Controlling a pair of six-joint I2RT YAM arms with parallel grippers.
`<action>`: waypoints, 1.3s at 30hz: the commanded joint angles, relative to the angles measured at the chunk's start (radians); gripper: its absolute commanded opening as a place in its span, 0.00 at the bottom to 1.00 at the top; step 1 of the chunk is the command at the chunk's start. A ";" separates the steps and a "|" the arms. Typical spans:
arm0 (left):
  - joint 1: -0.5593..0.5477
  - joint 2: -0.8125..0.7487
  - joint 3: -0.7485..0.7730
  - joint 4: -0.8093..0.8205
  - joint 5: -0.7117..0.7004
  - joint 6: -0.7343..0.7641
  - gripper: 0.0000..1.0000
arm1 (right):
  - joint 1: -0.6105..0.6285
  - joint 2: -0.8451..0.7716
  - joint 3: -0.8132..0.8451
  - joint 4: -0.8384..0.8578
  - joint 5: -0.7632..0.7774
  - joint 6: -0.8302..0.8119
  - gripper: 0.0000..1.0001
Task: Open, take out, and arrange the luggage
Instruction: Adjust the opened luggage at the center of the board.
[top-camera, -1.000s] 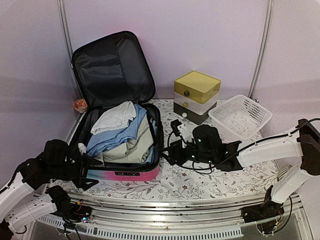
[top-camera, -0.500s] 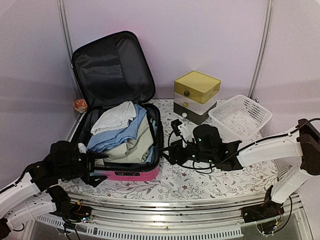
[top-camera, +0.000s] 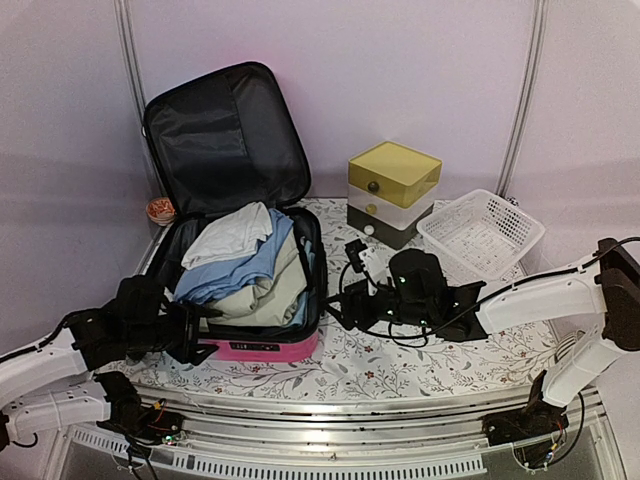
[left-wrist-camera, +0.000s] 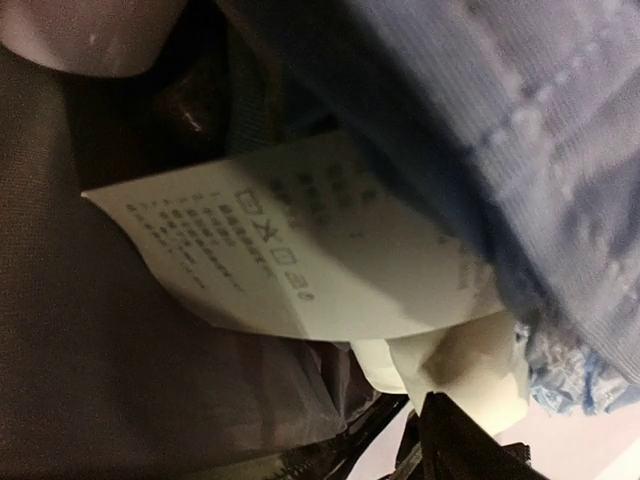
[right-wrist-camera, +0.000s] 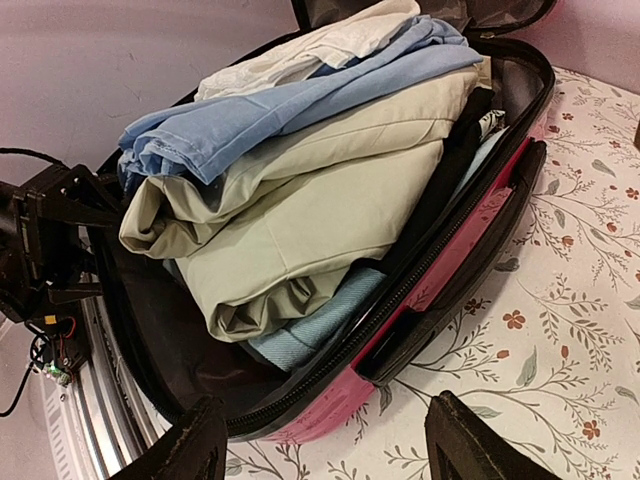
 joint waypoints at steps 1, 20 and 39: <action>-0.031 0.095 0.025 -0.123 -0.125 -0.025 0.70 | -0.010 -0.029 -0.014 0.021 -0.004 -0.003 0.70; 0.130 0.459 0.194 -0.052 -0.354 0.198 0.59 | -0.051 0.078 0.036 0.014 -0.121 0.077 0.70; 0.329 0.598 0.346 0.032 -0.366 0.428 0.60 | -0.170 0.439 0.406 -0.056 -0.247 0.306 0.66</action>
